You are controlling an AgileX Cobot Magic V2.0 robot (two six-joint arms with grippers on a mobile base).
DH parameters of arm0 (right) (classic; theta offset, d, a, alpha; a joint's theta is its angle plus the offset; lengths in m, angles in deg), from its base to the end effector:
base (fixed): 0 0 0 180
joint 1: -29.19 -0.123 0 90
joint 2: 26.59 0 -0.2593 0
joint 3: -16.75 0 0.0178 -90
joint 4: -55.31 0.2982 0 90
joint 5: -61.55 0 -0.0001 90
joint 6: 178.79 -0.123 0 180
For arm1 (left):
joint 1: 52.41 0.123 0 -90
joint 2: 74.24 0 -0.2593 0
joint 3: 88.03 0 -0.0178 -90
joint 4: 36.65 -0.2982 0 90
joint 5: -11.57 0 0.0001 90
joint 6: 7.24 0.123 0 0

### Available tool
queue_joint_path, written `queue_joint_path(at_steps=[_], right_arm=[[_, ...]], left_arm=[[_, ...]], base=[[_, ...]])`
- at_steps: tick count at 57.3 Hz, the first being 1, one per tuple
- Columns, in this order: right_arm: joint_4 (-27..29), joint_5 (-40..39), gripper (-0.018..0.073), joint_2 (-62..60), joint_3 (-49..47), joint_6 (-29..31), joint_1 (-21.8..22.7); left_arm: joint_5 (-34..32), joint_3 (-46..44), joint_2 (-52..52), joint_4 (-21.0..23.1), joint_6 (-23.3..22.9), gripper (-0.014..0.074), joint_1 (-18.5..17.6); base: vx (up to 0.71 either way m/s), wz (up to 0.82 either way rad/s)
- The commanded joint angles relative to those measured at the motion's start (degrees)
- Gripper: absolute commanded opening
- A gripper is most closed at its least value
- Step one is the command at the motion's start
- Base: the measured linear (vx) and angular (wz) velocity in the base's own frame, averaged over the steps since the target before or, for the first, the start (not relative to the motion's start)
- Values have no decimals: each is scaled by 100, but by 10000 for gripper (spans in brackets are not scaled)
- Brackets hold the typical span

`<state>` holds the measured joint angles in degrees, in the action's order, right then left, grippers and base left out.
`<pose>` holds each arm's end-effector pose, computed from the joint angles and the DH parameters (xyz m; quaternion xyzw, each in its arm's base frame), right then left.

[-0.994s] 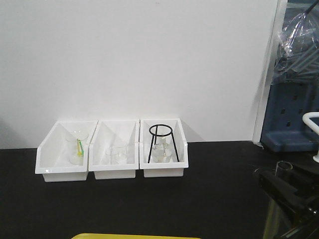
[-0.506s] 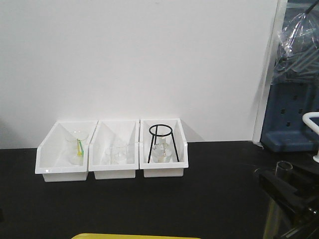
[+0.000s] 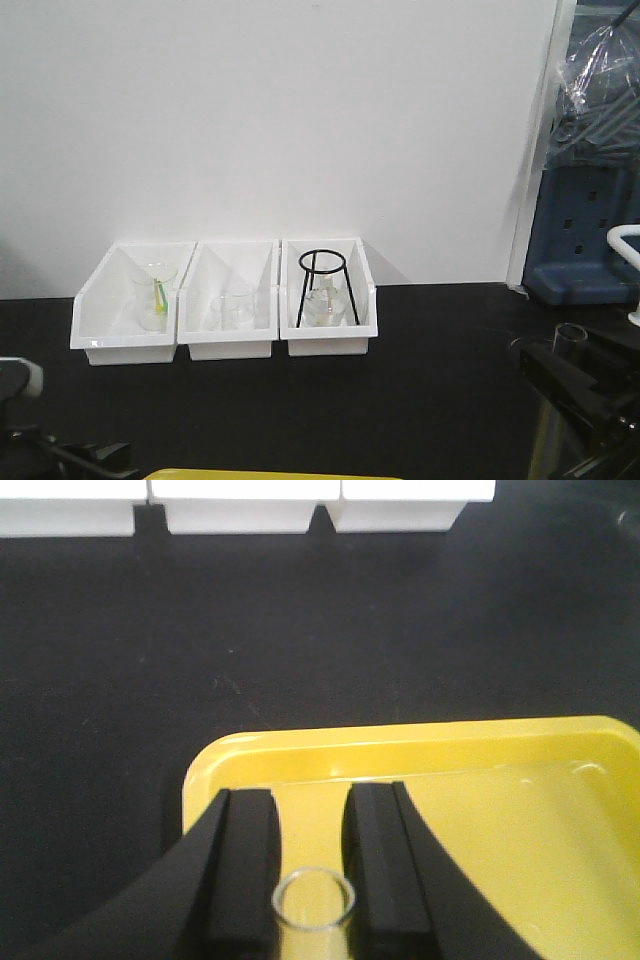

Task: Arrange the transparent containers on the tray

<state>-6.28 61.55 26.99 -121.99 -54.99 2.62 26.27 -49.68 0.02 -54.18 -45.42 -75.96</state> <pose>0.2391 0.1195 0.3138 -0.2027 0.7079 0.1243 0.6651 0.2881 -0.1153 0.2011 0.0012 0.8931 -0.1391 0.4278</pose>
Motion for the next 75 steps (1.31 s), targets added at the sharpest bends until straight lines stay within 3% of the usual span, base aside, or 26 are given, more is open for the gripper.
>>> queue_joint_path(at_steps=[1,16,43,55,75], right_arm=[[-30,-228,-11,-37,-187,1,-4],[-30,-222,-11,-37,-187,1,-4],[-30,-189,-11,-37,-187,1,-4],[-30,-189,-11,-37,-187,1,-4],[-30,-190,-11,-37,-187,1,-4]], left_arm=[[-30,-480,321,87,196,-1,-127],[199,-850,1414,666,539,-1,-163],[-174,-850,2511,757,532,31,-163],[-447,-850,2851,757,537,110,-163],[-897,-850,3168,711,537,328,-163]], base=[[0,0],[0,0],[0,0],[0,0],[0,0]])
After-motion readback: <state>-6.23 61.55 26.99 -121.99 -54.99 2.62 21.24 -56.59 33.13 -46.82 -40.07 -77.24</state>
